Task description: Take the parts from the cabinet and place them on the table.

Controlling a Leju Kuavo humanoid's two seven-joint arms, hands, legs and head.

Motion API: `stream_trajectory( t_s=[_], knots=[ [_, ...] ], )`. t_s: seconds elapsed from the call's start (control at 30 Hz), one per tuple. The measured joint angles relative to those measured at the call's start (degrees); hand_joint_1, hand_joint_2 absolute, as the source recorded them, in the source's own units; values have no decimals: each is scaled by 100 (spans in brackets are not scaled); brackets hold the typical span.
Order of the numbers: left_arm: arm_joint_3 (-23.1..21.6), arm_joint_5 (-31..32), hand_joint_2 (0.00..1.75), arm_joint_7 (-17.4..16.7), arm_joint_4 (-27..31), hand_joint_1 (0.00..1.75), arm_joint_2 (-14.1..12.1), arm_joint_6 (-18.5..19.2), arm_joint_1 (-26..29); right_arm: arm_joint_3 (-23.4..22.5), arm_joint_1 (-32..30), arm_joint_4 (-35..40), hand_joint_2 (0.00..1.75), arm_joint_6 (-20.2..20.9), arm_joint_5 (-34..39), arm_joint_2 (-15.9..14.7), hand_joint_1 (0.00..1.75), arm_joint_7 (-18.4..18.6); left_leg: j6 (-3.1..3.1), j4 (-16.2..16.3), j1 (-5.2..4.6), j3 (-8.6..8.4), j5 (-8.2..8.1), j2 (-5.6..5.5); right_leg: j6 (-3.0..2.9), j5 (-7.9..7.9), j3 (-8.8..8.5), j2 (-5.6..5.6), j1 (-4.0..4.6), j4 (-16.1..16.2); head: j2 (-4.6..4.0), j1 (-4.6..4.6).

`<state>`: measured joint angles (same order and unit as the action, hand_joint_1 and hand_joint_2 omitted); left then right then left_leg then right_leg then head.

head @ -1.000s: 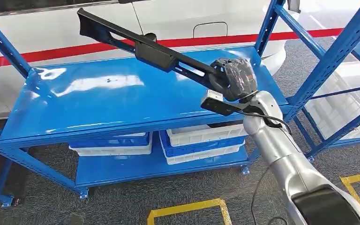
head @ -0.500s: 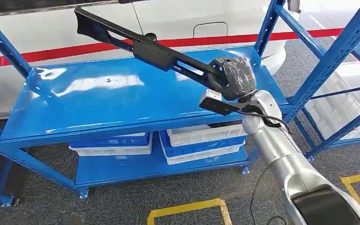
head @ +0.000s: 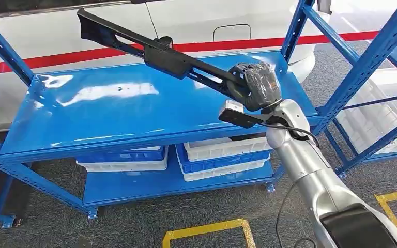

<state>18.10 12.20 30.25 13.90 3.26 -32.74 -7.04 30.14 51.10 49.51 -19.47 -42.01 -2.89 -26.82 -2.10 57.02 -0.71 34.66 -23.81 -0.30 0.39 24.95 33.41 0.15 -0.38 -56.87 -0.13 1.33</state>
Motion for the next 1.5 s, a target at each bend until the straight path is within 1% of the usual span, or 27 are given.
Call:
stream_trajectory(
  t_s=[0.57,0.97,1.5],
  knots=[
    [2,9,175,2,0,0,2,-9,1,-28,-26,2,175,2,120,90,175,-118,0,0,0,0,0,0,0,0,0,0,0,0,0,0],
    [41,9,175,20,-2,0,2,-9,1,-24,-25,0,175,-2,63,160,175,-122,0,0,0,1,0,0,0,0,0,0,0,0,0,2],
    [52,44,175,46,-2,0,0,-9,1,-22,-25,2,175,4,76,160,175,-199,0,0,0,1,0,0,0,0,0,0,0,0,0,2]
  ],
)
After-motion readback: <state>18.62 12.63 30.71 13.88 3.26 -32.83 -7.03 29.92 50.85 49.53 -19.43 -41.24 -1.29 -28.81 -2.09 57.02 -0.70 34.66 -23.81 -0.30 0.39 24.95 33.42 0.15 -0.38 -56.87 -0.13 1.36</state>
